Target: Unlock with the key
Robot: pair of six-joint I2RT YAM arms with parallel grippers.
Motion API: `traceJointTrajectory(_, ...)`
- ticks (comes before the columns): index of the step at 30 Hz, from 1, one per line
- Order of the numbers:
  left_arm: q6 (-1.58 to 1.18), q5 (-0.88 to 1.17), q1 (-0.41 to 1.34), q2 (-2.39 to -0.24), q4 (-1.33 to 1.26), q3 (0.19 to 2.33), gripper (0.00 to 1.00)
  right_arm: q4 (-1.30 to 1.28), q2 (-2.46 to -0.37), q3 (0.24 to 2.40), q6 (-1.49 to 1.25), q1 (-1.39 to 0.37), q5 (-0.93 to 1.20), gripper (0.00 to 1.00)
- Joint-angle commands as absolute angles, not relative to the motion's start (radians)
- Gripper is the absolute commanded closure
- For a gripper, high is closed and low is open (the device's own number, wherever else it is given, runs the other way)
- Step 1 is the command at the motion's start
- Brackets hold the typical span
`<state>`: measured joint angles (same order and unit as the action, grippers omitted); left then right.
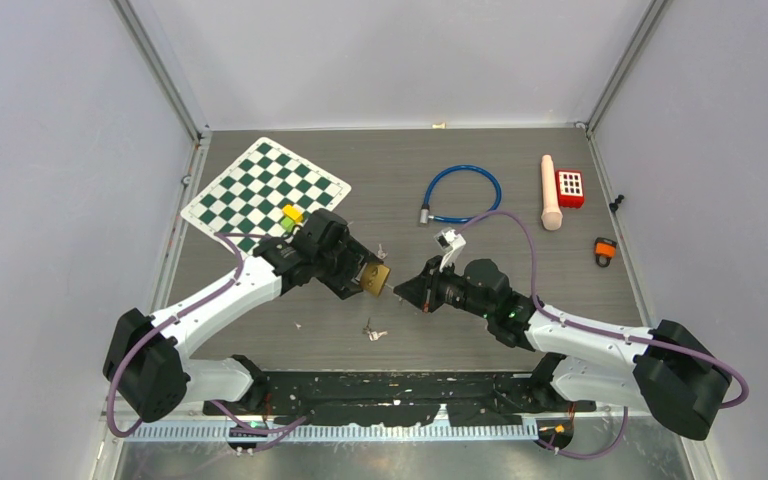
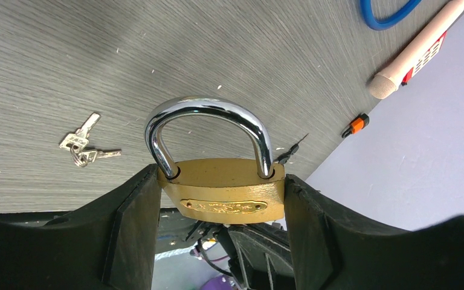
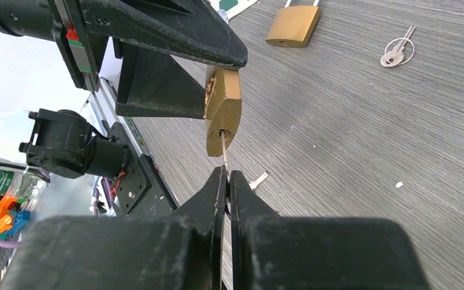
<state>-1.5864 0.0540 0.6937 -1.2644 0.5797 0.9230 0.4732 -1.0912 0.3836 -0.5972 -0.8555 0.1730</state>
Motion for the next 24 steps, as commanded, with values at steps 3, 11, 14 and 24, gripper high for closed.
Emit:
traceJointTrajectory(3,-1.582,0.083,0.704,-1.227,0.492,0.953,1.00,0.535,-1.088,0.398,-0.604,-0.859,0.147,0.95)
traceJointTrajectory(11,-1.586,0.076,0.721,-1.241,0.494,0.964,1.00,0.558,-1.105,0.403,-0.596,-0.860,0.149,0.95)
traceJointTrajectory(14,-1.591,0.080,0.733,-1.257,0.494,0.973,1.00,0.594,-1.117,0.397,-0.588,-0.862,0.146,0.95)
traceJointTrajectory(24,-1.602,0.112,0.754,-1.290,0.473,0.987,1.00,0.753,-1.184,0.369,-0.544,-0.876,0.108,0.95)
